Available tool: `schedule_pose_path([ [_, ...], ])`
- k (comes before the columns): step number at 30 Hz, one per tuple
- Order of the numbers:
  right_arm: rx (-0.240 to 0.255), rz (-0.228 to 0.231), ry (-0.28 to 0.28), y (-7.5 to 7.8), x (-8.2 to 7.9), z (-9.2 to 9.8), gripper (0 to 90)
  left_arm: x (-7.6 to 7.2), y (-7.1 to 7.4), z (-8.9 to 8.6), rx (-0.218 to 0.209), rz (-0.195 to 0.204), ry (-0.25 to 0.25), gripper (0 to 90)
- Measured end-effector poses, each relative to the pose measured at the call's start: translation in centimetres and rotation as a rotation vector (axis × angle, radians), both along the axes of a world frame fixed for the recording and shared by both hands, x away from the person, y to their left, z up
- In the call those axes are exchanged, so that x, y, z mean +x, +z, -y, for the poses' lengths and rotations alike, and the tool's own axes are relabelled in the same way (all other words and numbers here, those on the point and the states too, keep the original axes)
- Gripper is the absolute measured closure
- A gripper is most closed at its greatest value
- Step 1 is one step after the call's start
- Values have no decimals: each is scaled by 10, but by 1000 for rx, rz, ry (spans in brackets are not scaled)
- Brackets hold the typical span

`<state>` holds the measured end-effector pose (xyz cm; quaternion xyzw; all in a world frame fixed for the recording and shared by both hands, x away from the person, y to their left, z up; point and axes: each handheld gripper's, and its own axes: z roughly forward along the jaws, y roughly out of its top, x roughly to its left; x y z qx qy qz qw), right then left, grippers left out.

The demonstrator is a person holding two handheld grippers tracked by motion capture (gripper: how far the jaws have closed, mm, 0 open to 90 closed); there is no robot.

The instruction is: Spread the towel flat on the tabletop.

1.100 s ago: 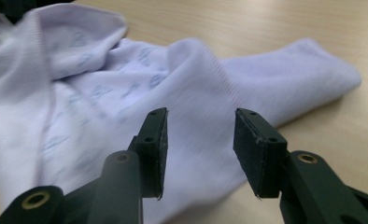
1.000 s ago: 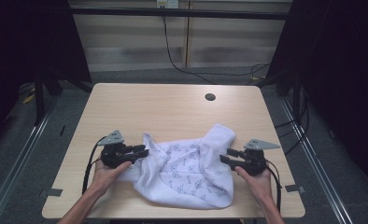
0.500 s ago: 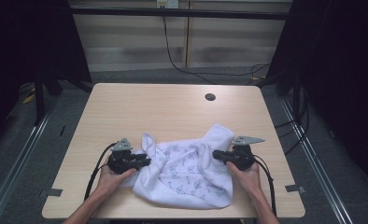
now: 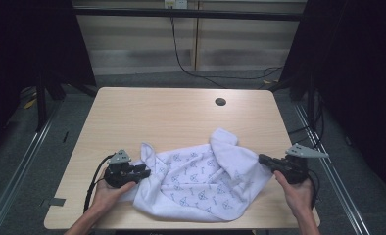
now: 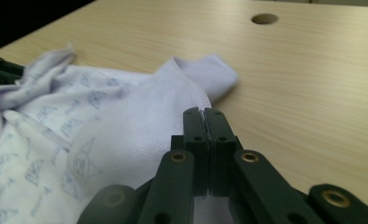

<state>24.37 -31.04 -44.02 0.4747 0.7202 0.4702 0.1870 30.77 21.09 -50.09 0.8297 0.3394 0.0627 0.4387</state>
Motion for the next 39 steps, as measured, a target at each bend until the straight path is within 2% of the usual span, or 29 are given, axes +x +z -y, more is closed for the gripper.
schedule_pose_path([
  [2,-24,-13,-36,-1,-9,10,888,-4,0,-4,-3,-7,5,656],
  [3,-24,-13,-36,-1,-9,10,888,-4,0,-4,-3,-7,5,655],
  [4,-43,-19,-75,-4,-17,18,888,-6,1,-6,-1,-9,5,654],
  [7,-58,-26,-137,-10,-28,29,888,-16,2,-15,3,-21,21,653],
  [8,-58,-26,-137,-10,-28,29,888,-16,2,-15,3,-21,21,653],
  [10,-88,-27,-179,-14,-39,35,888,-20,2,-19,-9,-33,25,648],
  [13,-78,-36,-185,-18,-43,39,887,-24,3,-22,0,-40,25,646],
  [14,-93,-60,-196,-23,-44,38,883,-28,4,-23,-4,-44,21,647],
  [15,-93,-60,-196,-23,-44,38,883,-28,4,-23,-4,-44,21,646],
  [16,-92,-66,-192,-26,-45,36,830,-31,6,-25,-10,-39,7,640],
  [17,-92,-66,-192,-26,-45,36,830,-31,6,-25,-10,-39,7,625],
  [18,-76,-51,-163,-24,-46,33,755,-32,7,-26,-25,-36,-4,614],
  [19,-76,-51,-163,-24,-46,33,755,-31,8,-27,-38,-27,-3,614],
  [20,-46,-32,-154,-18,-46,28,716,-29,10,-27,-50,-21,-4,587],
  [21,-33,-25,-138,-17,-46,25,705,-24,16,-25,-67,3,-22,586],
  [23,-24,-22,-117,-15,-44,20,692,-20,21,-21,-74,19,-20,585],
  [26,-21,-45,-18,-18,-38,-13,691,-6,31,-9,-106,43,-31,601],
  [27,-24,-58,15,-21,-36,-22,691,6,33,1,-117,39,-65,633],
  [28,-24,-58,15,-21,-36,-22,691,6,33,1,-117,39,-65,646],
  [29,-45,-63,33,-23,-36,-30,686,9,33,6,-103,61,-64,646],
  [30,-65,-93,86,-29,-34,-43,677,13,32,9,-116,59,-68,690],
  [31,-65,-93,86,-29,-34,-43,677,18,30,13,-111,41,-80,690],
  [32,-69,-101,100,-31,-33,-48,667,22,27,17,-75,55,-83,699],
  [33,-64,-119,146,-35,-34,-56,659,26,24,21,-61,48,-82,702],
  [34,-64,-119,146,-35,-34,-56,659,31,21,23,-67,20,-78,702],
  [35,-84,-138,164,-39,-35,-63,642,33,16,25,-56,14,-68,659],
  [36,-84,-138,164,-39,-35,-63,642,34,13,27,-41,10,-69,659],
  [37,-100,-154,181,-45,-35,-67,613,35,8,30,2,-7,-85,610],
  [39,-108,-164,182,-48,-35,-68,595,33,5,33,65,-12,-92,594],
])
